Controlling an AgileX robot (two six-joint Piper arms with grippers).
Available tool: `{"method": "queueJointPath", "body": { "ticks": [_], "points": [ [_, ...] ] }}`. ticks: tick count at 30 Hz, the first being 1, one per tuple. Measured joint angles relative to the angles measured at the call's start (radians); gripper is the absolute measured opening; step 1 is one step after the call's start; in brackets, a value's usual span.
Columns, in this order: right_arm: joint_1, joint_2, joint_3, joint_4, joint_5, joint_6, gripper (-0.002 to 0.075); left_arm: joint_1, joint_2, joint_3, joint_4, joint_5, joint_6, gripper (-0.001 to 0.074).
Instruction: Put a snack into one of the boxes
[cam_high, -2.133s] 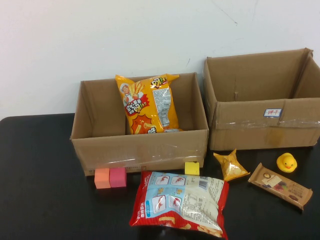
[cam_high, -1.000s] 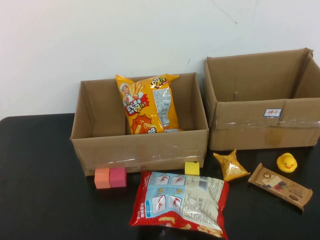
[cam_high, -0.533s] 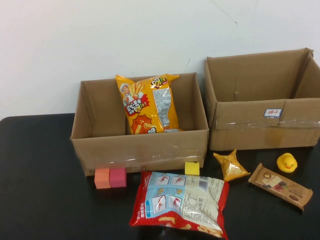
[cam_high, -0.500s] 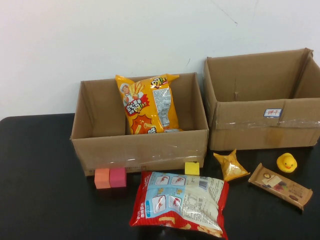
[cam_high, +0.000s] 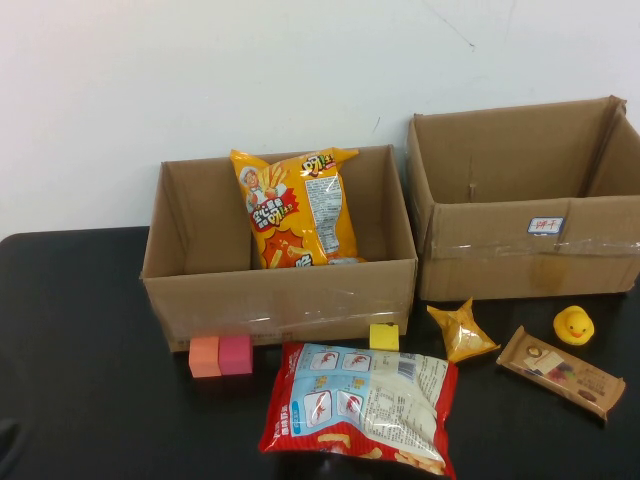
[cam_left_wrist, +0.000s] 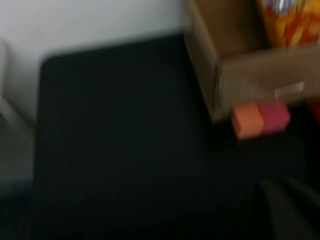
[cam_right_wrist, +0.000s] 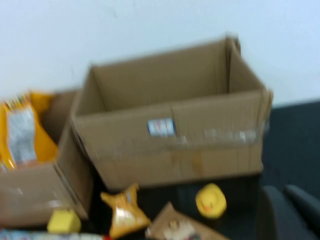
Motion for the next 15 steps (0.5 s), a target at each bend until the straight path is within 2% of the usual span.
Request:
{"method": "queueJointPath", "body": {
  "ticks": [5,9,12,15],
  "points": [
    [0.000,0.115,0.000,-0.006,0.018,-0.005,-0.0001,0.000,0.233,0.009,-0.027,-0.014,0.003,-0.0001],
    [0.000,0.202,0.000,-0.006,0.029,-0.006,-0.0001,0.000,0.462,0.007,-0.175,-0.047,0.012,-0.0001],
    [0.000,0.253,0.000,-0.005,0.029,-0.006,-0.0001,-0.030,0.583,-0.022,-0.332,-0.049,0.195,-0.0001],
    [0.000,0.311,0.000,0.004,0.027,-0.006,-0.0001,-0.145,0.683,-0.070,-0.448,-0.084,0.379,-0.0001]
  ]
}}
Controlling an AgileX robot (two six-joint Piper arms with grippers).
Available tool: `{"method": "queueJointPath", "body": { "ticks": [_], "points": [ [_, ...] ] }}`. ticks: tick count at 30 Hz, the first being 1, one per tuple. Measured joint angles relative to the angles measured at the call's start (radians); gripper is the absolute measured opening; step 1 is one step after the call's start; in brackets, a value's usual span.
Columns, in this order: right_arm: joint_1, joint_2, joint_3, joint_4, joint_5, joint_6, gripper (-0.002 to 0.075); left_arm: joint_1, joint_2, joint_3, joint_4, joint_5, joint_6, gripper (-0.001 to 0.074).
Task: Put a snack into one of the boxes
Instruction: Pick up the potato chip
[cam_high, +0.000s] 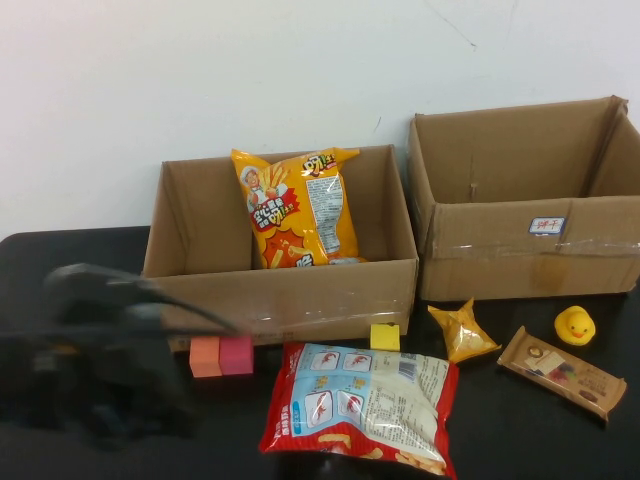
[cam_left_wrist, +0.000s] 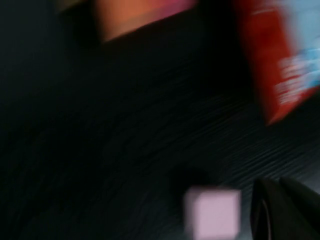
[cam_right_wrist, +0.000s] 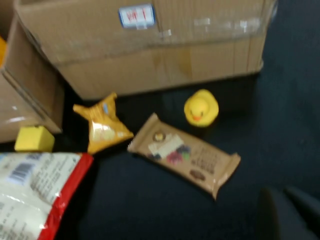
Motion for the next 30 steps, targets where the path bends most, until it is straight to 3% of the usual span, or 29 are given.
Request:
{"method": "queueJointPath", "body": {
  "ticks": [6,10,13,17,19,24,30],
  "points": [
    [0.001,0.104,0.000,0.020,-0.020,0.000,-0.0001,-0.352,0.130,-0.081,0.079,-0.215,0.091,-0.0001],
    [0.001,0.118,-0.002,0.024,-0.020,-0.008,-0.0001,-0.513,0.216,-0.130,0.154,-0.320,0.095,0.0012],
    [0.001,0.118,-0.004,0.026,-0.013,-0.023,-0.0001,-0.601,0.293,-0.164,0.202,-0.345,0.123,0.0148],
    [0.001,0.118,-0.004,0.028,-0.005,-0.032,-0.0001,-0.672,0.403,-0.192,0.324,-0.367,0.137,0.0540],
    [0.001,0.118,-0.004,0.036,-0.003,-0.032,-0.0001,-0.689,0.458,-0.205,0.388,-0.397,0.134,0.0629],
    [0.001,0.118,-0.004,0.068,-0.003,-0.032,-0.0001,-0.693,0.581,-0.221,0.443,-0.578,0.131,0.0684],
    [0.001,0.118,-0.004,0.069,-0.003,-0.038,-0.0001,-0.693,0.694,-0.223,0.380,-0.739,0.370,0.0693]
  ]
}}
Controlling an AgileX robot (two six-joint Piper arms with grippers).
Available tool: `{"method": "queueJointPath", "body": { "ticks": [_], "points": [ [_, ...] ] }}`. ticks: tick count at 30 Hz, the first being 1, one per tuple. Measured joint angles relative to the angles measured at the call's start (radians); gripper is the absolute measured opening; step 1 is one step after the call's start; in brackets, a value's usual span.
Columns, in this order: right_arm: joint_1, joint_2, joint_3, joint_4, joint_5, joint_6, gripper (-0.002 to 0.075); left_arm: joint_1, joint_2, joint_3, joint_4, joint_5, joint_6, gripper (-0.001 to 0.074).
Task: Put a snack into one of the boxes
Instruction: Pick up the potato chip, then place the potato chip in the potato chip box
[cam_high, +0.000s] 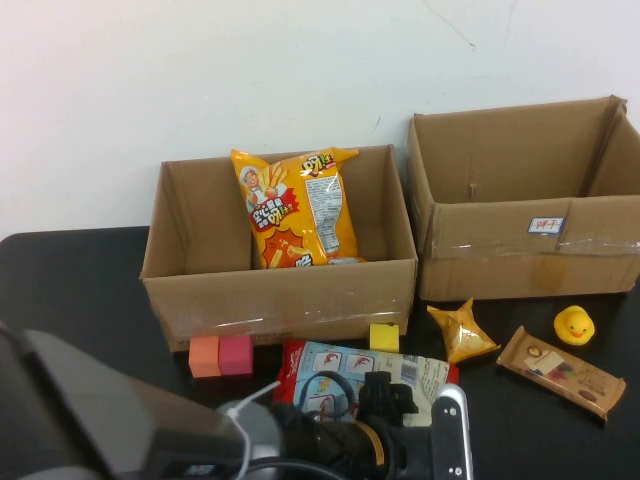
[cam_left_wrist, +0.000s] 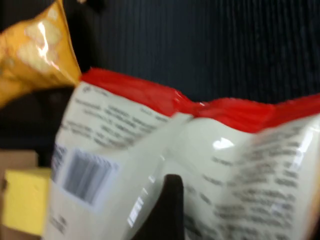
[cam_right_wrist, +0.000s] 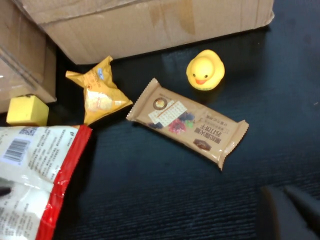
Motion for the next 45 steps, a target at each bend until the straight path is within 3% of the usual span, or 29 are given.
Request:
{"method": "queueJointPath", "body": {
  "ticks": [3,6,10,14,15,20,29,34,40,45],
  "points": [
    [0.000,0.000,-0.002,0.003,0.003,0.000,-0.0001,-0.004,0.038,-0.001,-0.185,-0.098,0.242,0.0689],
    [0.000,0.000,-0.002,0.009,0.004,0.000,-0.0001,-0.005,0.071,-0.004,-0.420,-0.222,0.497,0.0634],
    [0.000,0.000,-0.002,0.026,0.004,-0.001,-0.0001,-0.005,0.096,-0.008,-0.650,-0.376,0.684,0.0427],
    [0.000,0.000,-0.002,0.034,0.004,-0.001,-0.0001,-0.007,0.097,-0.008,-0.717,-0.416,0.735,0.0169],
    [0.000,0.000,-0.002,0.035,0.004,-0.001,-0.0001,-0.010,0.097,-0.008,-0.722,-0.425,0.742,0.0154],
    [0.000,0.000,-0.002,0.037,0.004,-0.001,-0.0001,-0.056,0.095,-0.008,-0.761,-0.508,0.745,0.0154],
    [0.000,0.000,-0.002,0.042,0.004,-0.001,-0.0001,-0.277,0.094,-0.008,-0.795,-0.891,0.714,0.0154],
    [0.000,0.000,-0.002,0.045,0.004,-0.001,-0.0001,-0.353,0.047,-0.008,-0.795,-0.914,0.730,0.0154],
    [0.000,0.000,-0.002,0.054,0.008,-0.001,-0.0001,-0.339,-0.086,-0.008,-0.851,-0.916,0.773,0.0154],
    [0.000,0.000,-0.002,0.081,0.010,-0.001,-0.0001,-0.228,-0.198,-0.008,-0.832,-0.927,0.795,0.0154]
  ]
}}
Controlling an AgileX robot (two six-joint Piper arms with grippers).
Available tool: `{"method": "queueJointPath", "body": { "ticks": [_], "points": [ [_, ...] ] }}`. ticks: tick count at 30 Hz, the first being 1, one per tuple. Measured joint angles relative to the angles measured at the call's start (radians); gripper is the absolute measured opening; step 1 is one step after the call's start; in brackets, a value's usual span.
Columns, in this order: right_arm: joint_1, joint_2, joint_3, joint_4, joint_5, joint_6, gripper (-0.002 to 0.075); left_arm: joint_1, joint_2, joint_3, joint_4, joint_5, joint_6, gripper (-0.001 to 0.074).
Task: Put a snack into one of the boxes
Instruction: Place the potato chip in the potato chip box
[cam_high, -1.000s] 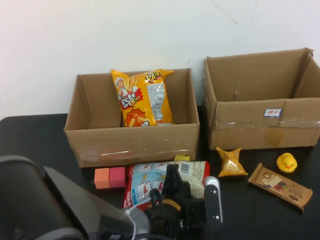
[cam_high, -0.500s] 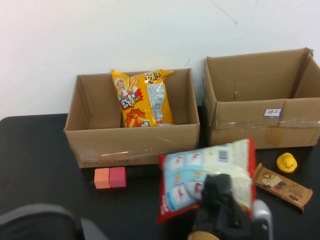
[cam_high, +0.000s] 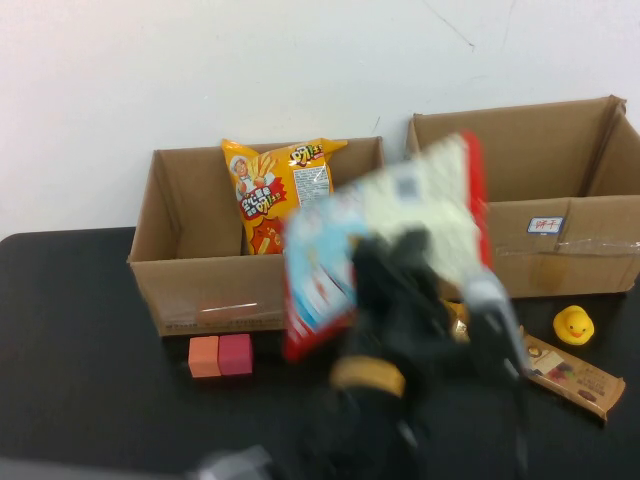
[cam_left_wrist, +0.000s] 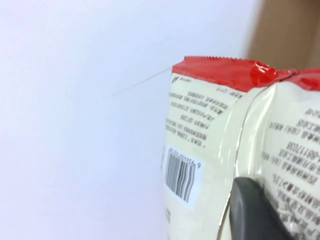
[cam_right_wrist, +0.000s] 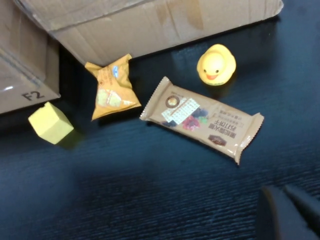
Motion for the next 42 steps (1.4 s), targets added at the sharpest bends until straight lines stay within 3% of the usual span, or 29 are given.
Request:
{"method": "queueJointPath", "body": {
  "ticks": [6,10,17,19,25,29,32,35,38,42],
  "points": [
    [0.000,0.000,0.000,0.014,0.004,0.000,-0.0001,0.233,-0.022,-0.027,0.074,0.065,0.000,0.0154],
    [0.000,0.000,0.000,0.014,0.013,0.000,-0.0001,0.409,0.008,-0.052,0.236,0.152,-0.034,0.0154],
    [0.000,0.000,0.000,0.016,0.031,-0.016,-0.0001,0.586,0.093,-0.074,0.472,0.195,-0.239,0.0155],
    [0.000,0.000,0.000,0.016,0.040,-0.026,-0.0001,0.598,0.109,-0.093,0.455,0.234,-0.297,0.0211],
    [0.000,0.000,0.000,0.016,0.070,-0.047,-0.0001,0.596,0.119,-0.183,0.388,0.335,-0.546,0.0573],
    [0.000,0.000,0.000,0.016,0.079,-0.055,-0.0001,0.590,0.117,-0.263,0.224,0.488,-0.580,0.0619],
    [0.000,0.000,0.000,0.016,0.080,-0.062,-0.0001,0.590,0.098,-0.329,0.082,0.669,-0.594,0.0587],
    [0.000,0.000,0.000,0.016,0.080,-0.092,-0.0001,0.590,0.064,-0.388,-0.030,0.886,-0.600,0.0507],
    [0.000,0.000,0.000,0.016,0.080,-0.166,-0.0001,0.590,0.012,-0.426,-0.112,1.105,-0.600,0.0376],
    [0.011,0.000,0.000,0.025,0.080,-0.283,-0.0001,0.588,-0.078,-0.438,-0.141,1.369,-0.603,0.0122]
  ]
}}
